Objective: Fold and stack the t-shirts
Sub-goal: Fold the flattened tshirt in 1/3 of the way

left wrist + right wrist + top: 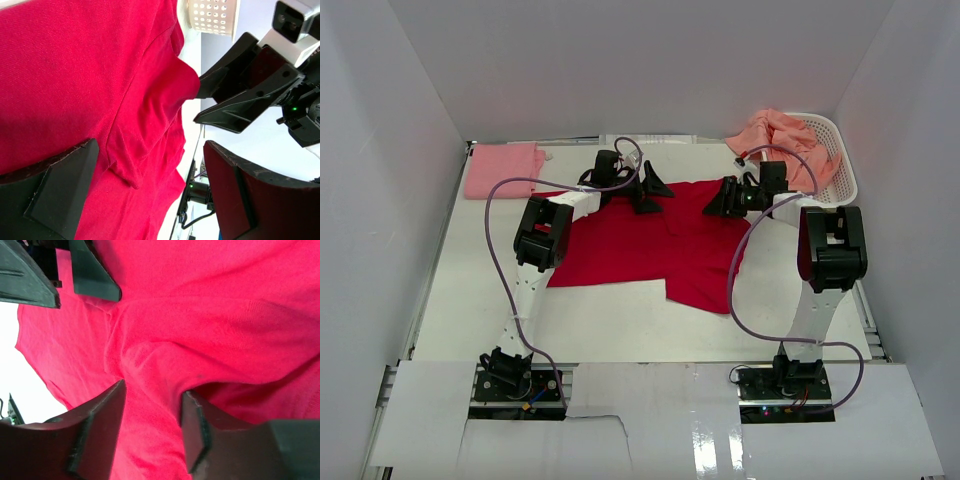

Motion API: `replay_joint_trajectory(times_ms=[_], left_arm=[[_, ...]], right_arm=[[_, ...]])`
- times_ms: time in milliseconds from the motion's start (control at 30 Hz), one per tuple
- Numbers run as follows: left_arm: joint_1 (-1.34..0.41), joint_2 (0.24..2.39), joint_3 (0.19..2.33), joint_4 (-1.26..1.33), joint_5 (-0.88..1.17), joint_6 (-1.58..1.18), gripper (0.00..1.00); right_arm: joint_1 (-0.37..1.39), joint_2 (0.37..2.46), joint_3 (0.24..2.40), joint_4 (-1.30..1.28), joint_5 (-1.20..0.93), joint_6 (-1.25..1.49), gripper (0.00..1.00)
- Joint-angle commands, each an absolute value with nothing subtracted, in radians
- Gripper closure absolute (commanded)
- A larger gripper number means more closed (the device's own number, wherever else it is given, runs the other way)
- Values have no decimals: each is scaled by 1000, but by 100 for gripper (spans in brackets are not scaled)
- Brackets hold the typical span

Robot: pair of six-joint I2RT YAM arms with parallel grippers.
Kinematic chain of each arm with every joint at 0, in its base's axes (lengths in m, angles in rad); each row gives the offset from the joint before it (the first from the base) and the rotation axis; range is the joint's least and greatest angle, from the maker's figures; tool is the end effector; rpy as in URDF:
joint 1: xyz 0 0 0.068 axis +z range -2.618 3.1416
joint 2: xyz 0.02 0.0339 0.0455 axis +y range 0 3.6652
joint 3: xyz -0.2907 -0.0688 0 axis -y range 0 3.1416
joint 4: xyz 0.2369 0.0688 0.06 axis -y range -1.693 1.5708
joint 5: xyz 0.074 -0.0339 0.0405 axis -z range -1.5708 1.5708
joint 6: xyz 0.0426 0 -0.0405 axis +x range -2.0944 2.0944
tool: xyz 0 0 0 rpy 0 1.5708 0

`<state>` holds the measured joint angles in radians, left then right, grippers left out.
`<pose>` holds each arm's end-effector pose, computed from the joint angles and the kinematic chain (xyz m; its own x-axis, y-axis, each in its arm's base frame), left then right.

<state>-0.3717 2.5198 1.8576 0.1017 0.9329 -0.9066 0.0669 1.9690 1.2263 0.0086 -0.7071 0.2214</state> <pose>0.5132 -0.2368 0.1317 -0.9748 -0.1233 -0.1858 0.1341 0.3417 -0.9302 0.4240 0.0561 0.1942 -0.7689 0.1158 -0.6287 -0.3723 0.7184 0.5876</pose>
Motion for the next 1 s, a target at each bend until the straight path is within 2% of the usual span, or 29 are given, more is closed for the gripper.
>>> replay_joint_trajectory(times_ms=[0, 400, 467, 533, 567, 667, 967], left_arm=[[-364, 2451, 1839, 81, 933, -893, 2], [-364, 2448, 1839, 83, 936, -894, 2], [-364, 2448, 1839, 84, 936, -894, 2], [-364, 2450, 1839, 84, 937, -896, 2], [-364, 2450, 1839, 84, 937, -896, 2], [-364, 2448, 1839, 84, 937, -894, 2], [-364, 2444, 1839, 81, 936, -893, 2]], right_arm=[[78, 1994, 1270, -37, -732, 193, 49], [87, 2007, 1290, -115, -689, 152, 46], [87, 2003, 1293, -127, -678, 152, 51], [87, 2006, 1305, -140, -670, 153, 64], [87, 2008, 1310, -155, -670, 156, 76], [87, 2010, 1315, -173, -678, 170, 92], [78, 2054, 1400, -271, -724, 311, 92]])
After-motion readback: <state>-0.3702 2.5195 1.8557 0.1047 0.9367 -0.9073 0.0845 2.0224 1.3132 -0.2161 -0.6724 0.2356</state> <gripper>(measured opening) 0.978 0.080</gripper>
